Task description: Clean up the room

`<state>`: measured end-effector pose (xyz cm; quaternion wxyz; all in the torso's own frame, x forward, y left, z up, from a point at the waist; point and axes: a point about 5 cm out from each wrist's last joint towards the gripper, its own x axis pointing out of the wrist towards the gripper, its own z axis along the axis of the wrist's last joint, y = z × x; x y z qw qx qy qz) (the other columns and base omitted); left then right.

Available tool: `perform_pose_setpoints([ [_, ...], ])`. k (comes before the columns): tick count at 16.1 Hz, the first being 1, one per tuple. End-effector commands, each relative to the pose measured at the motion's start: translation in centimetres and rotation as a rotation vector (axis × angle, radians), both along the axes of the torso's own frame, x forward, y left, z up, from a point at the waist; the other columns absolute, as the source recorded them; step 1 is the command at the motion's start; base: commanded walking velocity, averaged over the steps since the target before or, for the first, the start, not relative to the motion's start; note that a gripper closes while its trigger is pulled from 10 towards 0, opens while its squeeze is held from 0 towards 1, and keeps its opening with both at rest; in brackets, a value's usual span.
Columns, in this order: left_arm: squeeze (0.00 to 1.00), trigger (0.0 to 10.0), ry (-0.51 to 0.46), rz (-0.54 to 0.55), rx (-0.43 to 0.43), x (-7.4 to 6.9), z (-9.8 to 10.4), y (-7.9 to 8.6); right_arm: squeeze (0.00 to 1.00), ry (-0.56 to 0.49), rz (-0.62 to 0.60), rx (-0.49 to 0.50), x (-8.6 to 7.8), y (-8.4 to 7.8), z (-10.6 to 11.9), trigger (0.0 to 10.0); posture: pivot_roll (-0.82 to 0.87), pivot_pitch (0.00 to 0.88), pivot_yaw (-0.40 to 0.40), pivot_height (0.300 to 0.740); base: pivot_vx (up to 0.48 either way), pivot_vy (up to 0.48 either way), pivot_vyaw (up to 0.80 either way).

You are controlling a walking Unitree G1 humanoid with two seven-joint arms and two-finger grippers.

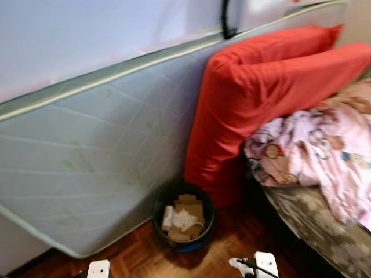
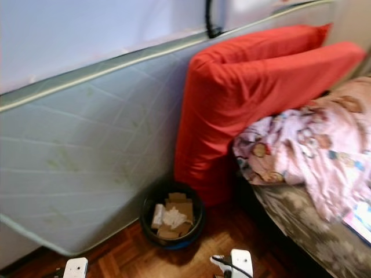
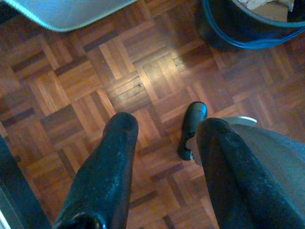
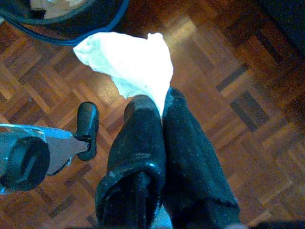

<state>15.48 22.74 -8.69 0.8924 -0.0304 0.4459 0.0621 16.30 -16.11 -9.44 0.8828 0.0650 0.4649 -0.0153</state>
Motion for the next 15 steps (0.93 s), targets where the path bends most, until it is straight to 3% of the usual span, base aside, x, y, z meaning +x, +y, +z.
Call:
perform_pose_setpoints([
  [1,0.00,10.0,0.022,-0.007,0.003,-0.4,-0.2,0.0,0.00,-0.007,-0.004,0.001,0.2,0.2,0.1,10.0,0.04,0.000,0.023,0.740,0.000,0.000,0.80],
  [11,0.00,10.0,0.021,0.002,-0.001,-0.3,-0.2,0.0,0.00,-0.015,0.002,0.002,0.4,0.3,0.2,10.0,0.04,0.004,0.018,0.740,0.000,0.000,0.73],
  [15,0.00,10.0,0.012,0.004,0.001,-0.2,-0.1,0.0,0.00,0.011,-0.025,-0.010,-0.7,-1.3,-0.2,10.0,0.04,0.004,0.013,0.740,0.000,0.000,0.31],
])
